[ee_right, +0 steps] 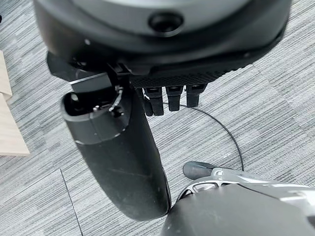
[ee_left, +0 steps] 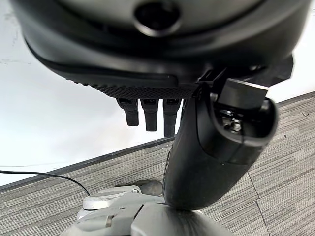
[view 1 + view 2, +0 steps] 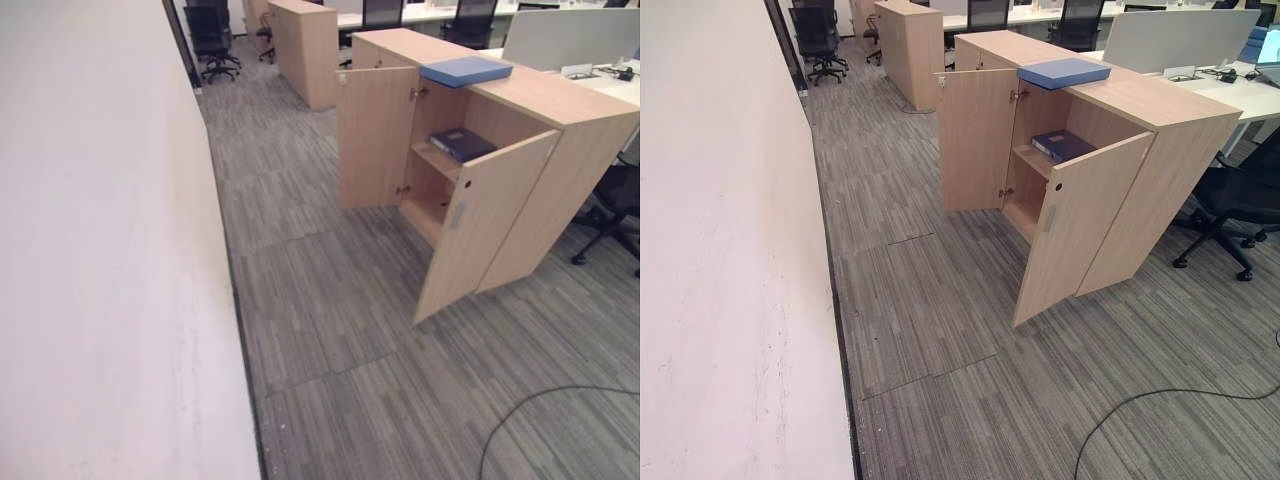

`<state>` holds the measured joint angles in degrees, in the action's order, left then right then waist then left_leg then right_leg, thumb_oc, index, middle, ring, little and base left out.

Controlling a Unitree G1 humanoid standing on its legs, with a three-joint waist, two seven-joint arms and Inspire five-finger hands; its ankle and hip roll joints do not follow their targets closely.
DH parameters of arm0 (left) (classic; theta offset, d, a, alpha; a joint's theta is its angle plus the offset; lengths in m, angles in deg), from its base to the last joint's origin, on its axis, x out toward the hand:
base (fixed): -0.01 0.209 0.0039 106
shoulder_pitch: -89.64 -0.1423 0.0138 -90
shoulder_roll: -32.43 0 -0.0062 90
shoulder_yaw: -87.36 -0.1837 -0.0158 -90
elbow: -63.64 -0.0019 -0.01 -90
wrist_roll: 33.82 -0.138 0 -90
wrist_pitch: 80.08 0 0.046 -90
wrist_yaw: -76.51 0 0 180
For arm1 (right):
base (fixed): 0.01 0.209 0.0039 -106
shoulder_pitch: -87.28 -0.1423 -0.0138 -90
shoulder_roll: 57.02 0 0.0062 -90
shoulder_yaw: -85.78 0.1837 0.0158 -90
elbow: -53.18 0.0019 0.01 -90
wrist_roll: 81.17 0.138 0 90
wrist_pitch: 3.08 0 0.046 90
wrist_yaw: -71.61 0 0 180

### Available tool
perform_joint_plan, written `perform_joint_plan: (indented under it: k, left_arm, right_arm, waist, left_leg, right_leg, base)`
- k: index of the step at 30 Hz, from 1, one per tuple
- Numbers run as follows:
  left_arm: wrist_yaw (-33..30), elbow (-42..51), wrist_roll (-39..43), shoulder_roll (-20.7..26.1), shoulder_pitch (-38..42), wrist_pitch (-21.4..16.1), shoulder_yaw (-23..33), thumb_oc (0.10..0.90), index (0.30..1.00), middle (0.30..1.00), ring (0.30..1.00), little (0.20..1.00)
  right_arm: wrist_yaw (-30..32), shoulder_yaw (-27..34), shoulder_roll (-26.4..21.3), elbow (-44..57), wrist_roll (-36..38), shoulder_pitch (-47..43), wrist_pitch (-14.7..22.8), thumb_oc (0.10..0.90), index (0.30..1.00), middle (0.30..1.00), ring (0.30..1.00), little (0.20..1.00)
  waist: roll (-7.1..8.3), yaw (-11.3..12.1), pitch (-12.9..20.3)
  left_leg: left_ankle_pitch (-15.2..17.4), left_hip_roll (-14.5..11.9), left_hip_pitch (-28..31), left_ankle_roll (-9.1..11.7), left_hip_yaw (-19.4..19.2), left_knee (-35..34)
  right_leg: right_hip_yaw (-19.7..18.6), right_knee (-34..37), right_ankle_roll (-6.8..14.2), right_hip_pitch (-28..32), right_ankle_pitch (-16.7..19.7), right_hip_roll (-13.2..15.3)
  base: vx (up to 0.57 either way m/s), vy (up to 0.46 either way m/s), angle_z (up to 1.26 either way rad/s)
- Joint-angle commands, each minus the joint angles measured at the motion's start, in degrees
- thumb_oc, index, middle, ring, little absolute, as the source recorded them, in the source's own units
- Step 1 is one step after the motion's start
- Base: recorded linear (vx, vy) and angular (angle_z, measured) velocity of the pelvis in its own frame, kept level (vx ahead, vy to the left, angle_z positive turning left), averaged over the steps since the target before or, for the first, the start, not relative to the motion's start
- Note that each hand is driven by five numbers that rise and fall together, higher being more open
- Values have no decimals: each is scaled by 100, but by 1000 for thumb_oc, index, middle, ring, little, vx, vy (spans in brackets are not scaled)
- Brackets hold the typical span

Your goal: Put the empty folder in the office cabinet

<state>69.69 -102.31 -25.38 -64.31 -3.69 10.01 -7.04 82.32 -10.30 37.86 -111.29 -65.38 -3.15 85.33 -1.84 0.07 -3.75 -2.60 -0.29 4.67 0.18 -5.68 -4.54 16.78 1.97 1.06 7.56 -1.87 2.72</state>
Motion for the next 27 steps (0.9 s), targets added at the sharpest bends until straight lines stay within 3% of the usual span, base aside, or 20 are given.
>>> perform_joint_plan:
  k: [1, 5, 8, 11, 13, 14, 17, 18, 22, 23, 24, 25, 26, 27]
  left_arm:
    - [-292, -531, 136, 141, 183, 66, 147, 800, 900, 900, 900, 900]
    - [-286, -491, 438, 199, 310, 35, 239, 800, 900, 900, 900, 900]
    - [-301, -403, 735, 170, 367, -44, 324, 800, 900, 900, 900, 900]
    - [-360, -324, 771, 128, 330, -87, 310, 800, 900, 900, 900, 900]
    - [-351, -371, 757, 130, 184, -73, 396, 800, 900, 900, 900, 900]
    - [-360, -432, 737, 94, 89, -62, 408, 800, 900, 900, 900, 900]
    - [-320, -472, 710, 78, 28, -57, 445, 800, 900, 900, 900, 900]
    - [-305, -523, 621, 64, -87, -53, 513, 800, 900, 900, 900, 900]
    - [-266, -568, 521, 111, -132, -48, 584, 800, 900, 900, 900, 900]
    - [-266, -568, 521, 114, -133, -49, 584, 800, 900, 900, 900, 900]
    - [-252, -566, 483, 144, -120, -28, 593, 800, 900, 900, 900, 900]
    - [-252, -566, 483, 144, -120, -28, 592, 800, 900, 900, 900, 900]
    - [-222, -526, 459, 175, -90, -11, 577, 800, 900, 900, 900, 900]
    - [-216, -497, 430, 204, -85, -3, 556, 800, 900, 900, 900, 900]
  right_arm:
    - [-195, -166, -34, -318, -115, -437, -52, 800, 900, 900, 900, 900]
    - [-287, -144, -103, -404, -82, -537, -83, 800, 900, 900, 900, 900]
    - [-330, -102, -178, -427, -26, -573, -64, 800, 900, 900, 900, 900]
    - [-311, -87, -307, -507, -75, -605, -92, 800, 900, 900, 900, 900]
    - [-351, -43, -398, -504, -67, -566, -88, 800, 900, 900, 900, 900]
    - [-345, -38, -438, -511, -88, -526, -88, 800, 900, 900, 900, 900]
    - [-370, 19, -423, -553, -106, -474, -81, 800, 900, 900, 900, 900]
    - [-426, 91, -362, -643, -218, -370, -118, 800, 900, 900, 900, 900]
    - [-528, 161, -281, -650, -308, -288, -172, 800, 900, 900, 900, 900]
    - [-528, 161, -279, -648, -308, -286, -172, 800, 900, 900, 900, 900]
    - [-545, 119, -254, -619, -394, -289, -191, 800, 900, 900, 900, 900]
    - [-545, 120, -255, -619, -394, -289, -191, 800, 900, 900, 900, 900]
    - [-543, 116, -283, -476, -410, -334, -199, 800, 900, 900, 900, 900]
    - [-528, 90, -288, -381, -392, -352, -188, 800, 900, 900, 900, 900]
  waist:
    - [199, 33, -146]
    - [233, 76, -302]
    - [305, 156, -568]
    - [286, 285, -721]
    - [292, 441, -609]
    - [151, 669, -616]
    - [90, 711, -527]
    - [1, 724, -286]
    - [99, 788, -27]
    - [118, 800, -25]
    - [184, 863, 30]
    - [184, 868, 34]
    - [176, 887, -35]
    - [171, 897, -63]
  left_leg:
    - [521, -269, 258, 428, -111, -46]
    - [490, -411, 28, 440, -89, 301]
    - [680, -505, -712, 533, -144, 1763]
    - [155, -649, -1528, 579, -87, 2648]
    - [-117, -738, -1871, 547, -69, 1863]
    - [-908, -1058, -2135, 747, -215, 281]
    - [-923, -1142, -2094, 777, -332, 1]
    - [-1131, -1086, -1968, 793, -357, -46]
    - [-813, -585, -1591, 527, -468, -35]
    - [-805, -565, -1586, 517, -488, -35]
    - [-572, -216, -1357, 314, -598, -46]
    - [-571, -217, -1361, 314, -603, -46]
    - [-329, 114, -1115, 109, -706, -46]
    - [-195, 258, -994, 16, -743, -46]
  right_leg:
    - [121, 216, 611, -180, 660, 556]
    - [66, -274, 470, -433, 423, 560]
    - [89, -519, 250, -461, 162, 600]
    - [207, -460, 148, -333, -31, 528]
    - [139, -313, 303, -173, -91, 573]
    - [19, -41, 482, 317, -208, 616]
    - [-18, 26, 594, 456, -222, 623]
    - [-37, 90, 755, 563, -238, 790]
    - [-30, -224, 1081, 504, 20, 1538]
    - [-45, -238, 1096, 492, 12, 1567]
    - [34, -807, 1216, 293, 529, 2103]
    - [28, -807, 1216, 285, 531, 2103]
    - [270, -1682, 1157, -4, 1285, 2684]
    - [448, -2052, 1105, -117, 1556, 2912]
  base:
    - [13, -80, 0]
    - [-39, -100, 0]
    - [-61, -119, 9]
    - [81, -56, 19]
    - [466, 218, 5]
    - [579, 342, -8]
    - [377, 255, -14]
    - [370, 353, -37]
    - [288, 316, -25]
    - [190, 315, -26]
    - [120, 219, -20]
    - [225, 485, -6]
    - [176, 414, -8]
    - [239, 540, -3]
